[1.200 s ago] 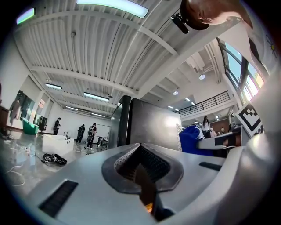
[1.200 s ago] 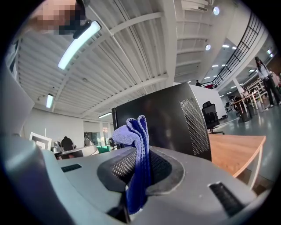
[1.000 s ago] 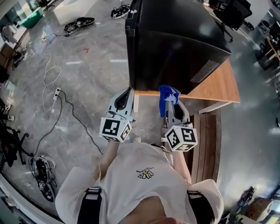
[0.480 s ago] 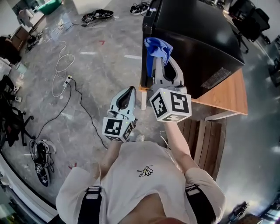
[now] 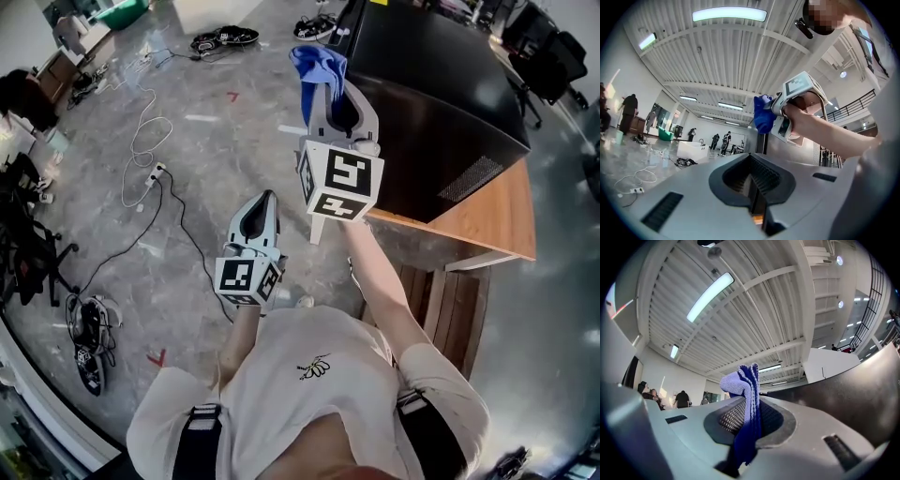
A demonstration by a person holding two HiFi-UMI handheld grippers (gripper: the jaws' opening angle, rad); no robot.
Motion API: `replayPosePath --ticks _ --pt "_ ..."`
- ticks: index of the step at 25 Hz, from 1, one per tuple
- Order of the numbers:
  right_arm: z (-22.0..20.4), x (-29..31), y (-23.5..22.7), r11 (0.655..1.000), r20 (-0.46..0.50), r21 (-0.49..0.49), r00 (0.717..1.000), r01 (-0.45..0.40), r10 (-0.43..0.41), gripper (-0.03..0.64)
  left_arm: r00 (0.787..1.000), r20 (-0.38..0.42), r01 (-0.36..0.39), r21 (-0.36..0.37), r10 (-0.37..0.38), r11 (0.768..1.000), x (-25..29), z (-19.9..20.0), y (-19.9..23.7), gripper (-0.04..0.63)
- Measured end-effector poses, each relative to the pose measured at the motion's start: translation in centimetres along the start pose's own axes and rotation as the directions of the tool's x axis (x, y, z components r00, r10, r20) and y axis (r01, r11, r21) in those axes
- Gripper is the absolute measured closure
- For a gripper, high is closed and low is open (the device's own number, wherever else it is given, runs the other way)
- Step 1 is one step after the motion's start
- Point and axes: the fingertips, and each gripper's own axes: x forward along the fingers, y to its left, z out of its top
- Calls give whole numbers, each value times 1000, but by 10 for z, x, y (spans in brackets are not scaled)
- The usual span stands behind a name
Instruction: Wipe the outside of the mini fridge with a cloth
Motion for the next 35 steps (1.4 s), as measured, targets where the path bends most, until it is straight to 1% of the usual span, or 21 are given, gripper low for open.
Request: replayPosePath --ticks 4,9,14,20,24,29,35 --pt "3 -7 -13 1000 7 -18 1000 22 -22 555 1000 -1 -11 -5 11 1000 -1 -3 2 591" --pt "13 -24 -42 997 16 -25 997 75 -75 555 1000 -2 15 6 -15 1000 2 -5 -13 591" --pt "20 -43 -83 986 23 -43 987 158 -157 555 999 -12 41 15 -41 999 6 -10 -23 591" --pt "27 -74 -138 960 35 -83 963 269 -267 555 998 -17 61 16 -61 998 9 -14 -32 591" --pt "32 -94 -174 933 39 -104 939 344 -342 555 997 -28 76 12 -75 997 11 -20 -38 591" --pt "44 -124 -224 882 54 -130 892 452 -449 555 994 -40 106 15 -105 994 13 -24 -49 591" --pt "49 -148 -266 822 57 -189 841 538 -537 555 991 -46 128 5 -128 992 23 -29 -55 591"
